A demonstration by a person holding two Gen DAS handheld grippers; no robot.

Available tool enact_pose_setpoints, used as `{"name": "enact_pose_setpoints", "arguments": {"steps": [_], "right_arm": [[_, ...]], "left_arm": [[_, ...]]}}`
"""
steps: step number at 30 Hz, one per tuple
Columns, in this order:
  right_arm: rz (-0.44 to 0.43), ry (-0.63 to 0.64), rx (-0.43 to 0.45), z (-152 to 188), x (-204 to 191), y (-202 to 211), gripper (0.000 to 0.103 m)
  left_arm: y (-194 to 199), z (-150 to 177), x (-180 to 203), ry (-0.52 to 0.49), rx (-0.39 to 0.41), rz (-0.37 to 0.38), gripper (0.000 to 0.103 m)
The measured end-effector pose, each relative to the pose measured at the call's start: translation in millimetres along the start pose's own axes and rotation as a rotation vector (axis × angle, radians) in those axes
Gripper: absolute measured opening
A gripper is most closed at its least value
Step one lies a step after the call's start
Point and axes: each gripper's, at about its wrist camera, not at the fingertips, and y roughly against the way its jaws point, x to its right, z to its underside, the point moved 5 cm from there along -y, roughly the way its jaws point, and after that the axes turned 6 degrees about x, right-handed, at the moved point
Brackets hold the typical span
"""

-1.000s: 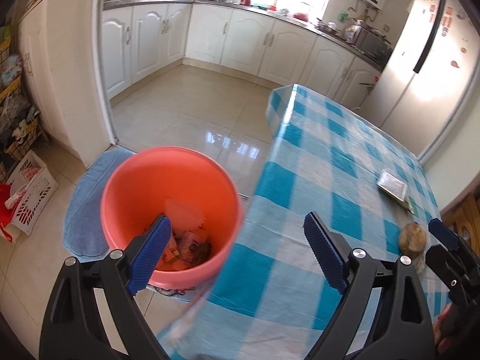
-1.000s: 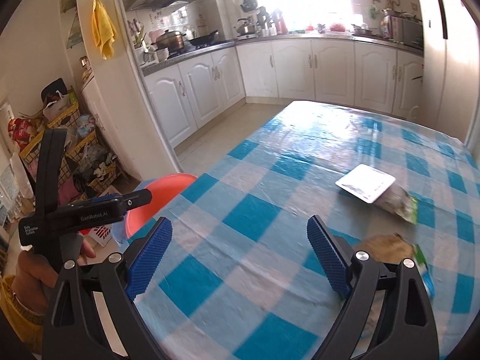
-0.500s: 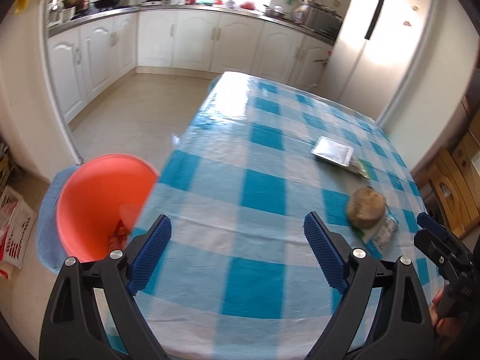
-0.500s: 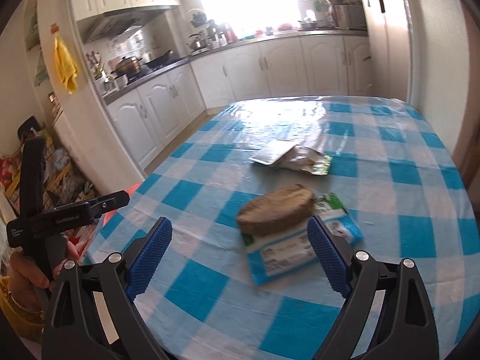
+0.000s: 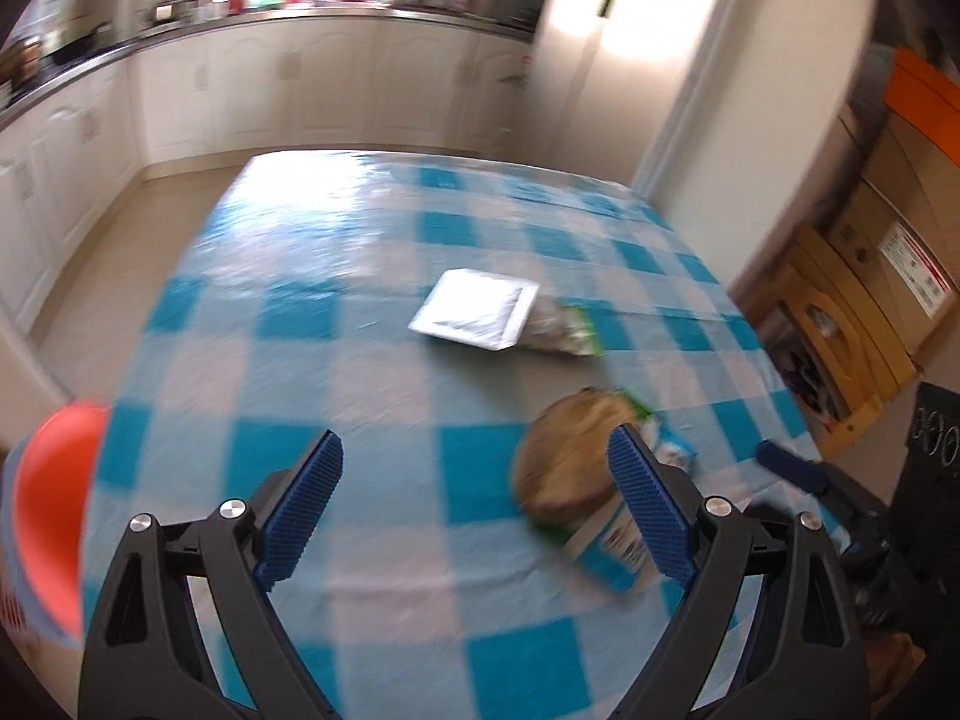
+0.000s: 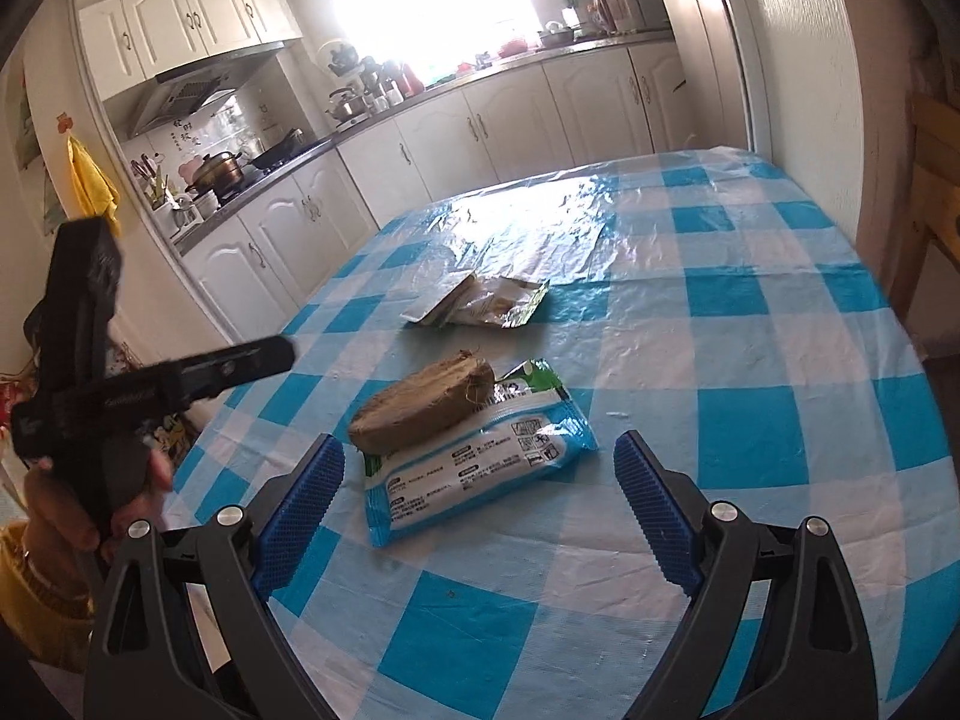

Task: Collect trash
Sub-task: 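Return both open tools to the table toward the foil tray and root, then grasp the silver foil tray with the left tool while the right tool grasps the brown root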

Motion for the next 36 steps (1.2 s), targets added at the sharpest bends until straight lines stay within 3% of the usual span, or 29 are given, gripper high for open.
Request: {"name": "enact_pose_setpoints", "arguments": {"steps": [8, 23, 32, 36], "right_arm": [[-0.073, 0.012, -0.035, 5, -6, -9, 0.091], [-0.082, -0.005, -0.056, 0, -2, -25, 0.091], [-0.084, 0.056, -0.108, -3, -11, -42, 0.091], [-0.084, 0.084, -0.13, -7, -16, -49, 0.091]], "left_arm": [[-63, -34, 16, -0.096, -0.03, 0.12, 0.091], [-130, -49, -1, -0.13, -0.116, 0.11, 0.091], [-136, -50, -9, -0.077, -0.101, 0.125, 0.09], [-134, -51, -13, -0.056, -0.079, 0.109, 0.078]]}}
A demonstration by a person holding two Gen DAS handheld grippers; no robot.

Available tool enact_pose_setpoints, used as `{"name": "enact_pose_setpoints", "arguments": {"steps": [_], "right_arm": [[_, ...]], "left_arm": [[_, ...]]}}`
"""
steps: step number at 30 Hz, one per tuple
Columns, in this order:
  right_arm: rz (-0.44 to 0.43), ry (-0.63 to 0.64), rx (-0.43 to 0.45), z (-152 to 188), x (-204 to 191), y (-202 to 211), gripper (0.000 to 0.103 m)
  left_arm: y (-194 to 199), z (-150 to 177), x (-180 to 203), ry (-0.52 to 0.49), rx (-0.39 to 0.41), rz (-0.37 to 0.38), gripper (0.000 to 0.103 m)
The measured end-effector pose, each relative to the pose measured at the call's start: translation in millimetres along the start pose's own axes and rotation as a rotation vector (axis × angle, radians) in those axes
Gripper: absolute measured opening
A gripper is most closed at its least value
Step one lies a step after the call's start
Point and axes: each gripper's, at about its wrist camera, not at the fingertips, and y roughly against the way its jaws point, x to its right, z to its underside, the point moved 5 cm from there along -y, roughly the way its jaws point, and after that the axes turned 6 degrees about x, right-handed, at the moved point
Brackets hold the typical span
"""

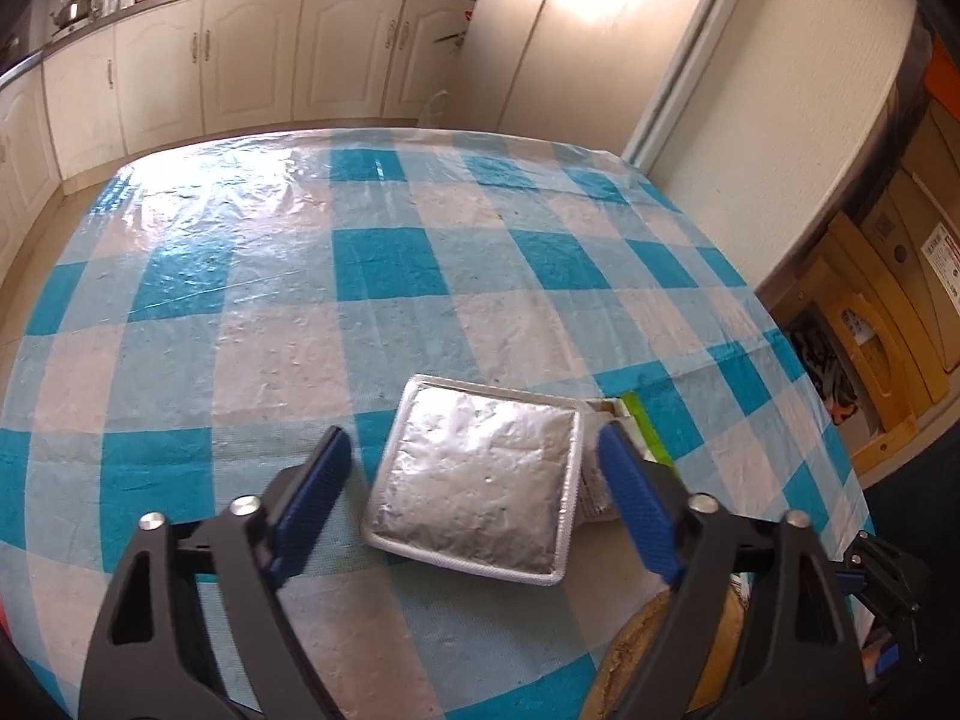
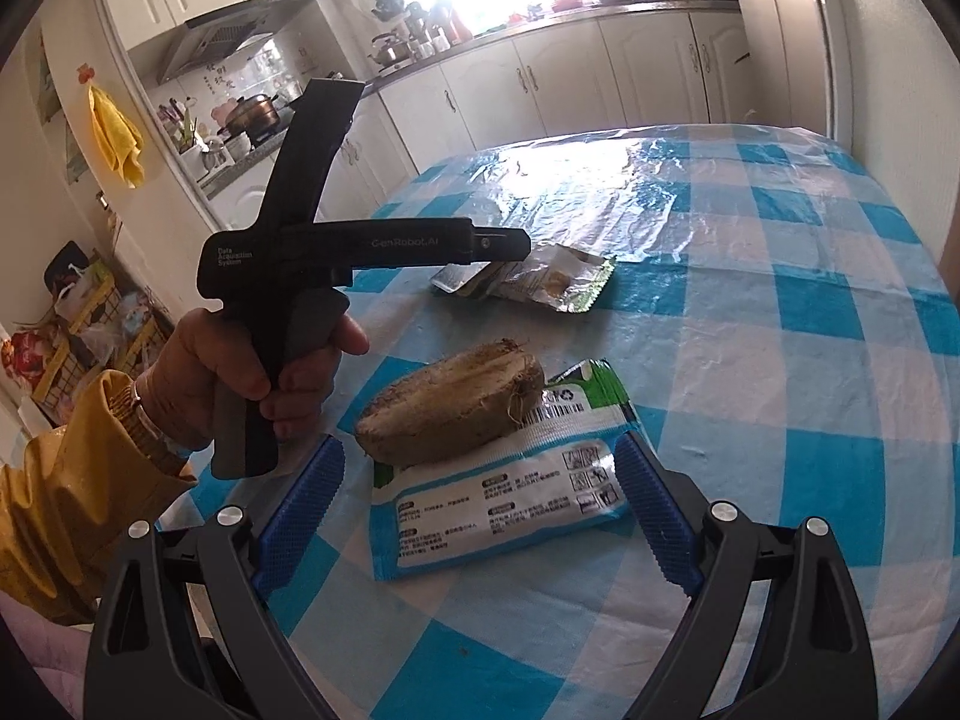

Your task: Collect trash

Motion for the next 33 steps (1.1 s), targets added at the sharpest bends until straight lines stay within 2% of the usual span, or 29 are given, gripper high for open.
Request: {"name": "enact_pose_setpoints", "arguments": {"steps": [4, 8, 16, 33], "right_arm": [[0.013, 0.033, -0.04, -5, -3, -14, 0.091], [0.011, 0.065, -0.068, -7, -9, -26, 0.091], [0.068, 0.145, -0.101, -10, -18, -43, 0.091], [0.068, 0.189, -0.115, -11, -25, -56, 0.093]], "left_arm": [[4, 0, -6, 0.033, 0.015, -0.02, 0.065], [9, -1, -15, 0.102, 0.021, 0.013, 0.064], [22, 2, -31, 0.184, 0.045, -0.002, 0.064], [65, 19, -51, 0.235, 0.101, -0.051, 0.064]]}}
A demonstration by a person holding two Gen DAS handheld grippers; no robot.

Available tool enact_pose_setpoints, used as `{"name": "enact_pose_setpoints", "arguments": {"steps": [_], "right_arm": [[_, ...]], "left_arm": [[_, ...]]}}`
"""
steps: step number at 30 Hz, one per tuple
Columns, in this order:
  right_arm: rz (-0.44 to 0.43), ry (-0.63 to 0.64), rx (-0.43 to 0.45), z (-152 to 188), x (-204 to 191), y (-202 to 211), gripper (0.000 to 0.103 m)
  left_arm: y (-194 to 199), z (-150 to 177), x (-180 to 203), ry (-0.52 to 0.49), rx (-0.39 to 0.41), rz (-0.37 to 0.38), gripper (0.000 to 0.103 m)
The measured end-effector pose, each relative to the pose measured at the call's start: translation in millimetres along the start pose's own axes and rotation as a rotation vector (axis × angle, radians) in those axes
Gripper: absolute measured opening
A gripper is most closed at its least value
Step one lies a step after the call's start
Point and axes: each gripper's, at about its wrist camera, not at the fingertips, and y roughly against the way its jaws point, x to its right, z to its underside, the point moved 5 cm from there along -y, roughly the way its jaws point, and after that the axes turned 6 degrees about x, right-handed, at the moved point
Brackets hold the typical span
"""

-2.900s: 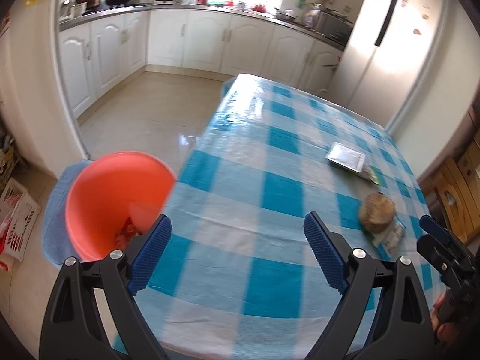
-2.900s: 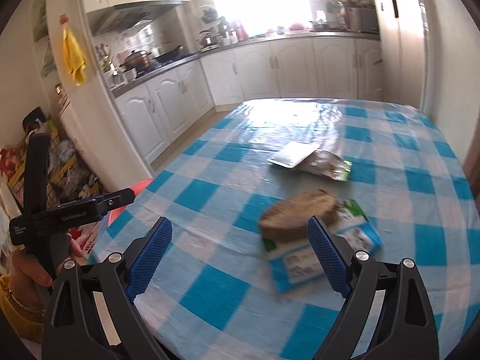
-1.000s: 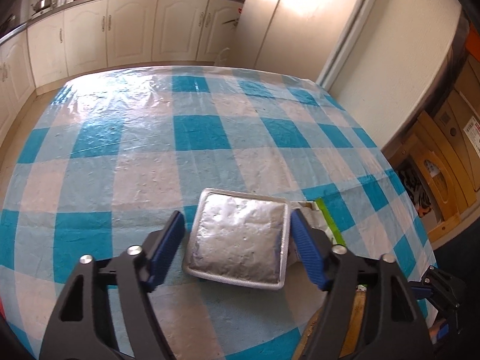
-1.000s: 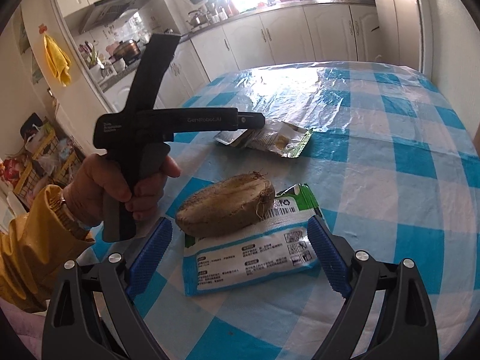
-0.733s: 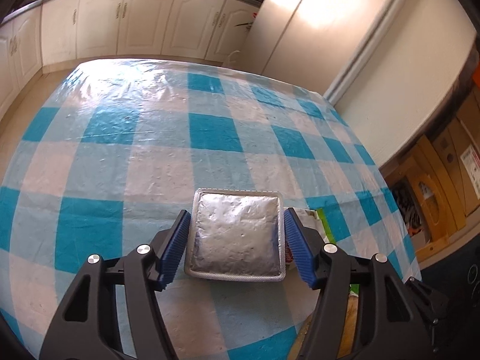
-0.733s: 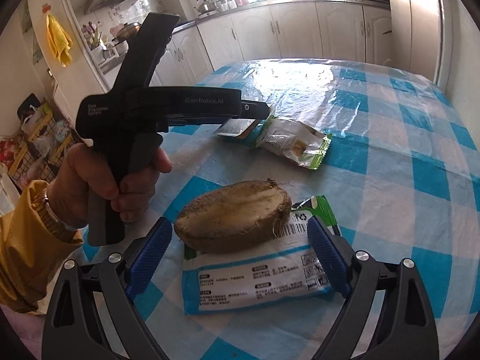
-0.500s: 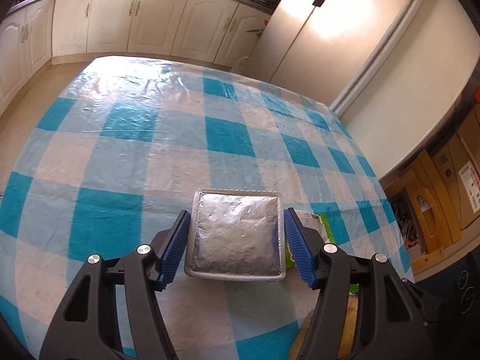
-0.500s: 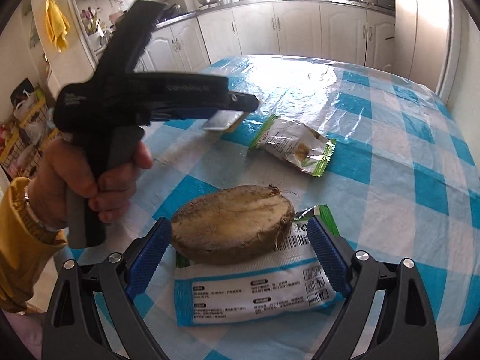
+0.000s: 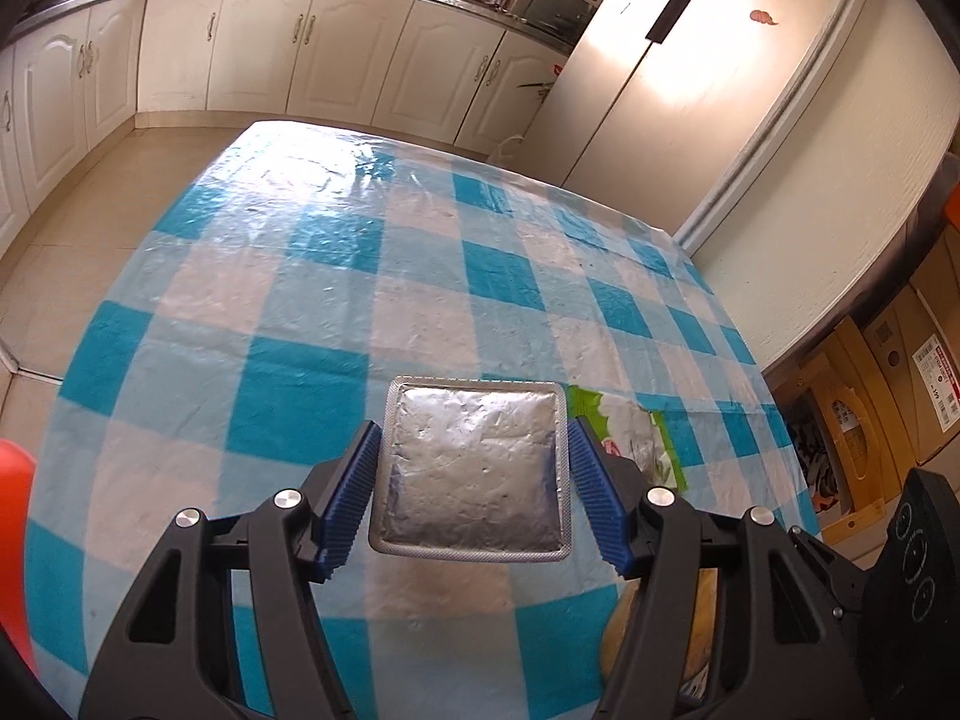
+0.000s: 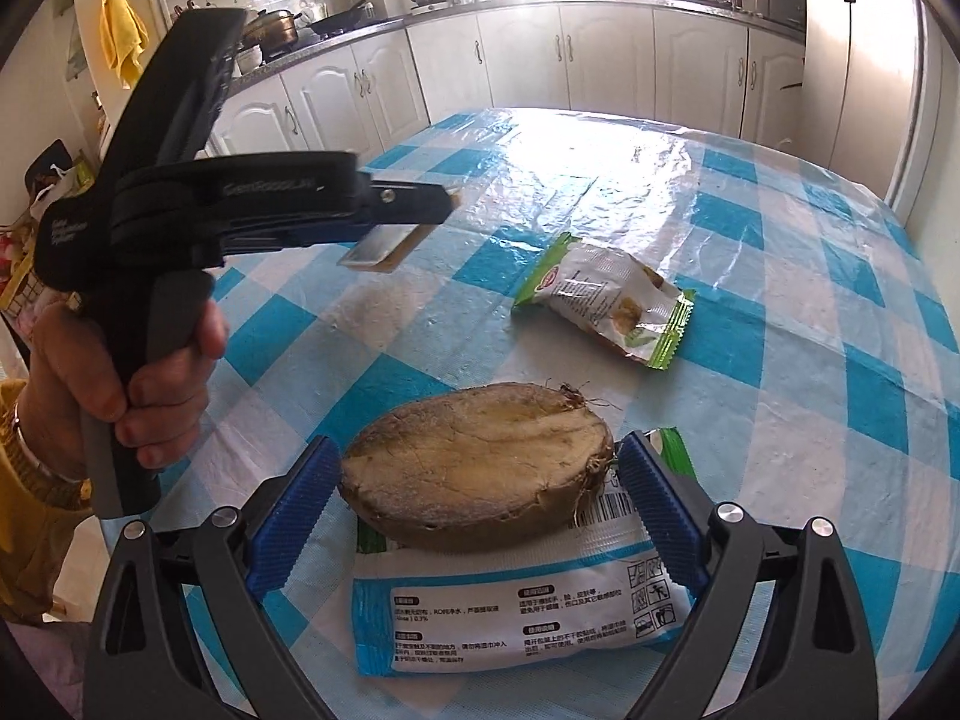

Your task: Collect trash

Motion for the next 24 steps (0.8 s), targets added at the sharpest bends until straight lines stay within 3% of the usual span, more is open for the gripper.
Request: {"name": "enact_pose_setpoints", "arguments": {"steps": [24], "right_arm": [[0.008, 0.042, -0.013, 3, -4, -1, 0.095]], "left_arm": [[33, 25, -13, 0.039, 0.004, -0.021, 0.064]]}}
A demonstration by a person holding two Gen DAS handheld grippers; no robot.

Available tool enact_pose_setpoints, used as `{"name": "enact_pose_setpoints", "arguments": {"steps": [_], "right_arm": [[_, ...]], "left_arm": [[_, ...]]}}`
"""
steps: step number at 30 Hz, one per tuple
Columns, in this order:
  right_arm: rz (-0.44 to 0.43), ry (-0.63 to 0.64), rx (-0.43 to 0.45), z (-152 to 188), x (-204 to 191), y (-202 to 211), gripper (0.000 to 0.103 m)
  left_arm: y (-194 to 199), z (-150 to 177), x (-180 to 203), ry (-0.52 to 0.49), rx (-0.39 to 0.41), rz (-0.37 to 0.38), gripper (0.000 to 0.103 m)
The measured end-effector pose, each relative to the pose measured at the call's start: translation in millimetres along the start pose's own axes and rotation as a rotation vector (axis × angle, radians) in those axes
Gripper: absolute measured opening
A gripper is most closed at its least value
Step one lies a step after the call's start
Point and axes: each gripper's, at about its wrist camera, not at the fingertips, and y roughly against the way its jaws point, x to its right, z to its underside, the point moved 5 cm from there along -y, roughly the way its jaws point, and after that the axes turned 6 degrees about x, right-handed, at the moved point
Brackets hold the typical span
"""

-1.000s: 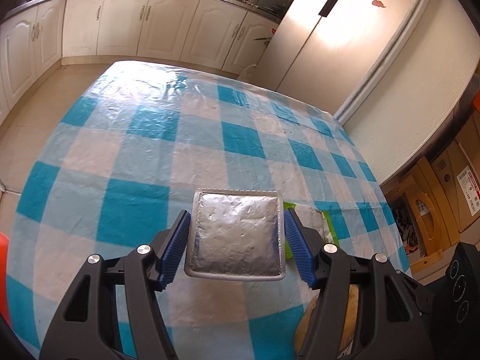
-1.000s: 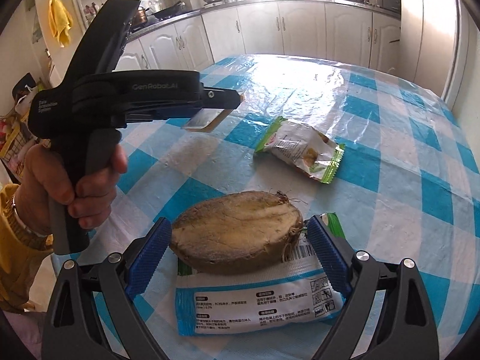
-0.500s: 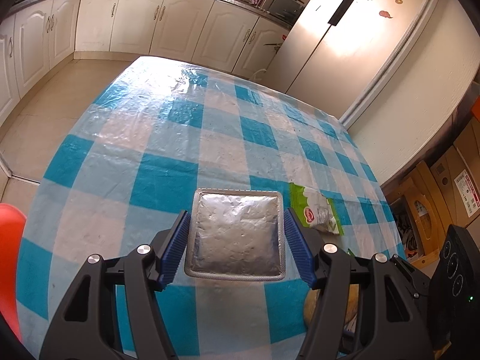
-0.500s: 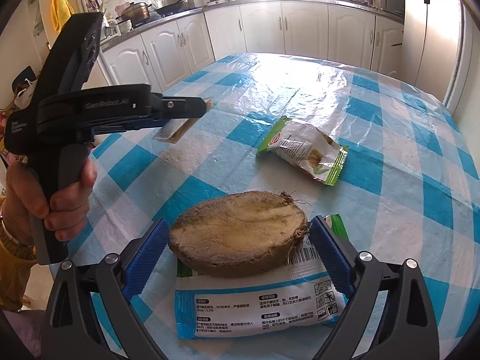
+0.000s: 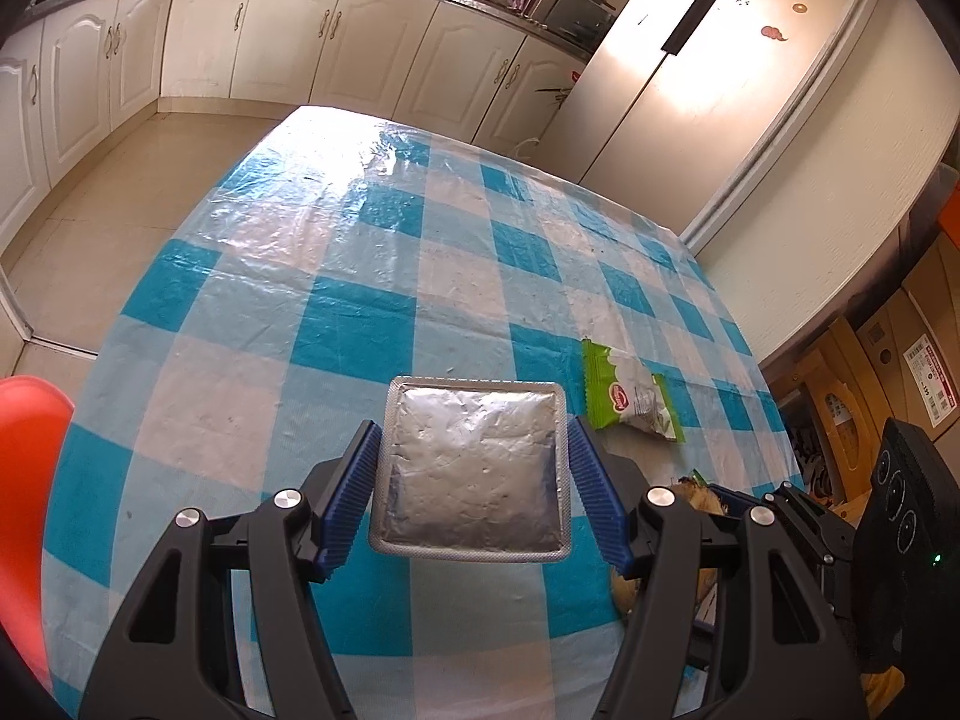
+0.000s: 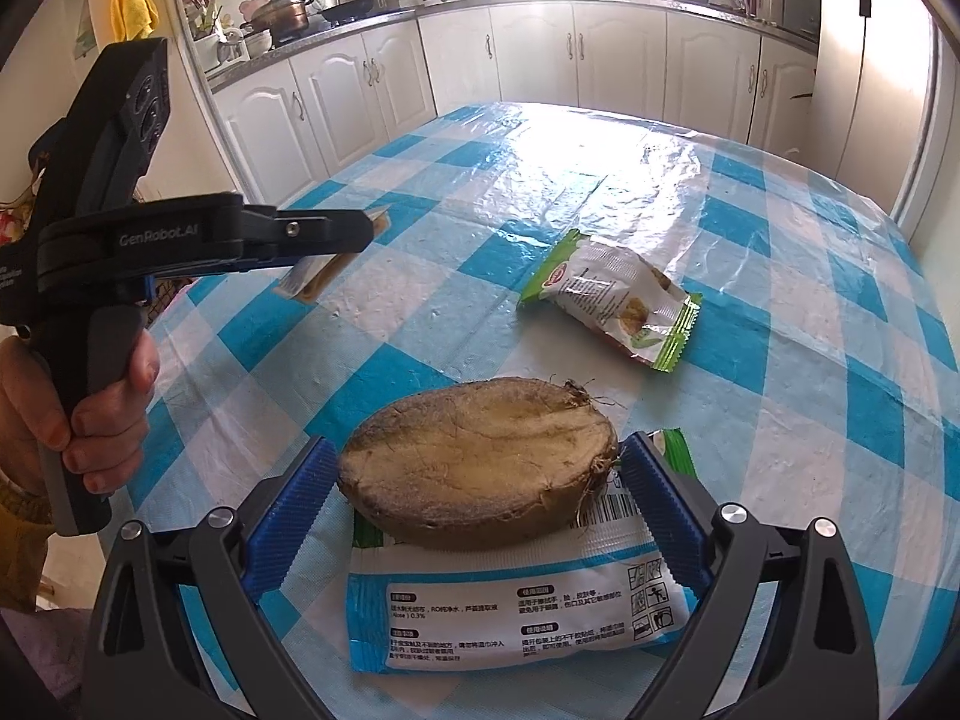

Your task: Collect trash

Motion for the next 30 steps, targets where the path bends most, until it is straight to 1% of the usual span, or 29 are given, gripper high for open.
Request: {"name": "enact_pose_setpoints", "arguments": {"steps": [6, 7, 11, 13, 14, 15, 16, 17, 19, 21, 23, 24, 26, 27, 29, 30], "right_arm": [[-0.004, -0.017, 0.007, 0, 1, 2, 0.093], [-0.006, -0.021, 0.01, 0, 1, 3, 0.09], [-0.009, -0.023, 0.018, 0, 1, 5, 0.089], [-0.008, -0.029, 0.023, 0, 2, 6, 0.086], [0.007, -0.038, 0.037, -1, 4, 9, 0.071], [0.017, -0.051, 0.049, -3, 8, 11, 0.059], [0.014, -0.066, 0.051, -4, 11, 12, 0.056], [0.004, -0.085, 0.05, -5, 15, 13, 0.054], [-0.027, -0.121, 0.039, -5, 22, 11, 0.055], [-0.015, -0.133, 0.038, -4, 25, 12, 0.064], [-0.018, -0.131, 0.043, -3, 23, 14, 0.085], [-0.025, -0.127, 0.049, -3, 20, 15, 0.088], [-0.042, -0.097, 0.051, -3, 11, 17, 0.09], [-0.037, -0.065, 0.042, -2, 5, 15, 0.091], [-0.01, -0.015, 0.018, -2, -2, 9, 0.091], [0.007, 0.013, 0.003, -1, -7, 5, 0.093]], "left_arm": [[6, 6, -4, 0.007, -0.006, -0.004, 0.064], [7, 7, -5, 0.01, -0.006, -0.003, 0.064], [11, 11, -9, 0.017, -0.007, -0.006, 0.064], [13, 12, -11, 0.021, -0.005, -0.008, 0.064], [15, 12, -12, 0.024, -0.004, -0.007, 0.064], [17, 13, -13, 0.025, -0.003, -0.006, 0.064], [19, 14, -14, 0.025, -0.001, -0.007, 0.064], [20, 14, -15, 0.024, 0.0, -0.008, 0.064], [21, 16, -16, 0.026, -0.001, -0.011, 0.064], [23, 17, -18, 0.026, 0.0, -0.016, 0.064], [25, 19, -21, 0.029, 0.0, -0.022, 0.064], [26, 20, -22, 0.032, 0.0, -0.022, 0.064], [28, 22, -25, 0.04, -0.004, -0.021, 0.064], [28, 22, -25, 0.042, -0.006, -0.022, 0.064], [28, 24, -26, 0.044, -0.01, -0.022, 0.064], [28, 25, -27, 0.044, -0.011, -0.022, 0.064]]}}
